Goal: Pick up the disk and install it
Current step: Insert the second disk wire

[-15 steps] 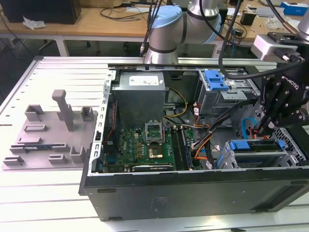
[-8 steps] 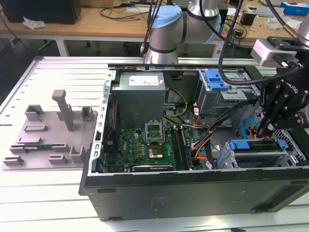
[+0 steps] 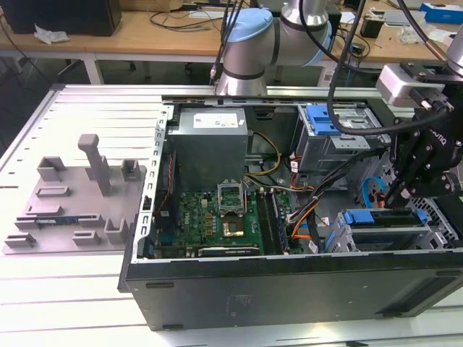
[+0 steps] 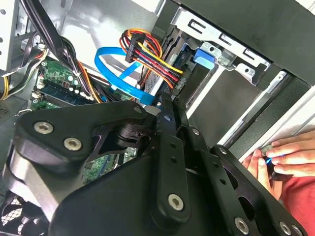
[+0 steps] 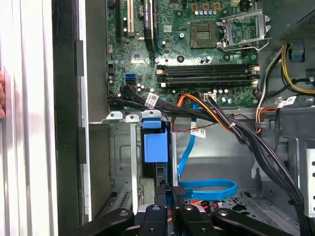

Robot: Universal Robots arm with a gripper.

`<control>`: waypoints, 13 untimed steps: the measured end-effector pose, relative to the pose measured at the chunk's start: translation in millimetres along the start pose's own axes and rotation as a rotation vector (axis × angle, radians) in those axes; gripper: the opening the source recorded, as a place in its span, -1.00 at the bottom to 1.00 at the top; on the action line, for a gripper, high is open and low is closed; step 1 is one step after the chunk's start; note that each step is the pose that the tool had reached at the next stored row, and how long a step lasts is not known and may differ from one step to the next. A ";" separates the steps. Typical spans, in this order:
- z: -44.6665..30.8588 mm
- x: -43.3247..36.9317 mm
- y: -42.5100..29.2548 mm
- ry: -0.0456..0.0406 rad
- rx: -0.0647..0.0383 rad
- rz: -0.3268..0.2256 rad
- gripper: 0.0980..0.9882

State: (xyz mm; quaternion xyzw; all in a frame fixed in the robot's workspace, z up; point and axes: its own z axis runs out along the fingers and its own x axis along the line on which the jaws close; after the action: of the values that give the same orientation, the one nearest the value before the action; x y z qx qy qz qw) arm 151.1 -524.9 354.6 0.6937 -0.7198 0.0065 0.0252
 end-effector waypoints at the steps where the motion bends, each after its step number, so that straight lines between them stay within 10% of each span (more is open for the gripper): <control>1: 0.2 0.4 0.2 0.0001 0.000 0.000 -0.86; 13: 1.1 1.4 0.1 0.0003 0.001 0.000 -0.86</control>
State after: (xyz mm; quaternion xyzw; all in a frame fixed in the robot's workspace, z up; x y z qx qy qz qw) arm 150.9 -526.3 353.6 0.6937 -0.7198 0.0071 0.0248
